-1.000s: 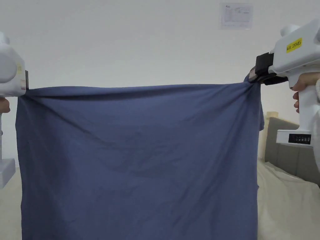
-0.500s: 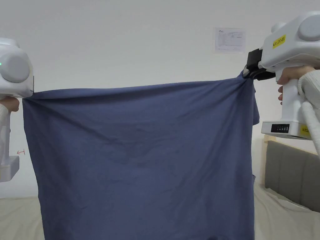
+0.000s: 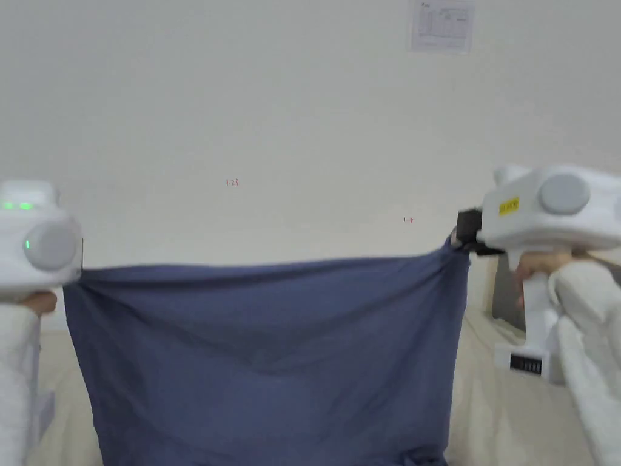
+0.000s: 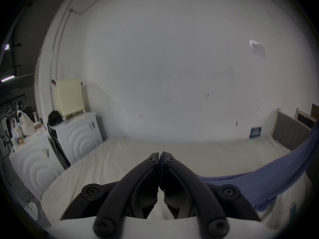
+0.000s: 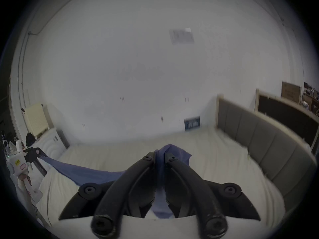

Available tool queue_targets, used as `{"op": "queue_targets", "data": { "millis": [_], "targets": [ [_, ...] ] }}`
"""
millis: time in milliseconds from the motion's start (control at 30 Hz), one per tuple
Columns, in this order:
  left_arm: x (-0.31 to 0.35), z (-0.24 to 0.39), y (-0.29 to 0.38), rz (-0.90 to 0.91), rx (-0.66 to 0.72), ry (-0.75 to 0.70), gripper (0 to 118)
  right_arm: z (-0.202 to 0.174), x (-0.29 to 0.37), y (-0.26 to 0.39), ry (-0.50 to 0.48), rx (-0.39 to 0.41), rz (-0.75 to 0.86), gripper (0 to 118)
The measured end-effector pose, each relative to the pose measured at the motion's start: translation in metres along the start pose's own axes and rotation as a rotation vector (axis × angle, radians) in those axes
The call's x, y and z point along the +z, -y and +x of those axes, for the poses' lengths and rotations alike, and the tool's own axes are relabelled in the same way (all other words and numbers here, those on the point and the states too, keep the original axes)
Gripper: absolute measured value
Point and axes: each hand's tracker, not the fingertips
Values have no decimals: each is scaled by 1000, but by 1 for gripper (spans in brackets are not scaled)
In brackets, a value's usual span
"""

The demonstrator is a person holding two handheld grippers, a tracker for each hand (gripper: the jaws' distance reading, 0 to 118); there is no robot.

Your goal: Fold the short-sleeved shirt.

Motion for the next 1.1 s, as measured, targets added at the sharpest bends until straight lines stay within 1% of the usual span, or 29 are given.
{"op": "queue_targets", "data": {
  "millis": [33,67,133,167,200,233,267,300,333,367,400,433,467,500,567,600,633,700,767,800,867,933,1100],
  "targets": [
    [-1,4,24,4,4,6,4,9,-14,29,-2,-26,-43,8],
    [-4,7,50,-63,-19,14,4,18,-26,55,-1,-41,-98,8],
    [-9,14,107,-155,-62,11,4,37,-49,111,19,-107,-191,8],
    [-10,17,135,-207,-75,7,4,49,-61,145,29,-131,-265,8],
    [-15,16,158,-255,-90,14,4,60,-68,176,41,-173,-316,8],
    [-12,14,183,-285,-91,22,4,68,-69,205,53,-197,-373,8],
    [-4,12,204,-305,-68,12,4,77,-68,227,61,-275,-406,8],
    [4,9,224,-320,-28,23,4,88,-64,250,56,-392,-440,8],
    [3,1,236,-335,23,29,4,99,-59,270,10,-451,-440,8],
    [8,-3,250,-371,57,32,4,107,-52,285,-6,-477,-443,8],
    [14,-6,261,-388,42,53,4,110,-43,295,13,-427,-442,8],
    [21,-7,268,-376,24,40,4,111,-35,302,36,-338,-445,8],
    [27,-9,274,-395,-39,17,4,110,-22,305,53,-273,-430,8],
    [32,-10,277,-393,-73,5,4,105,-6,307,38,-251,-411,8],
    [45,-14,278,-394,-58,10,4,100,19,309,12,-285,-425,8],
    [59,-15,277,-384,-23,26,4,97,32,311,10,-275,-399,8],
    [67,-17,278,-394,6,44,4,94,43,311,23,-233,-390,8],
    [89,-18,283,-395,-17,57,4,88,66,311,39,-160,-371,8],
    [110,-21,287,-367,-74,38,4,85,90,314,38,-133,-363,8],
    [120,-25,290,-371,-77,34,4,85,101,314,42,-127,-356,8],
    [142,-36,297,-375,-39,52,4,83,120,320,39,-91,-357,8],
    [160,-46,304,-387,-26,61,4,82,137,327,60,-60,-354,8],
    [204,-67,324,-390,-26,52,4,83,173,349,45,-74,-370,8]
  ]
}}
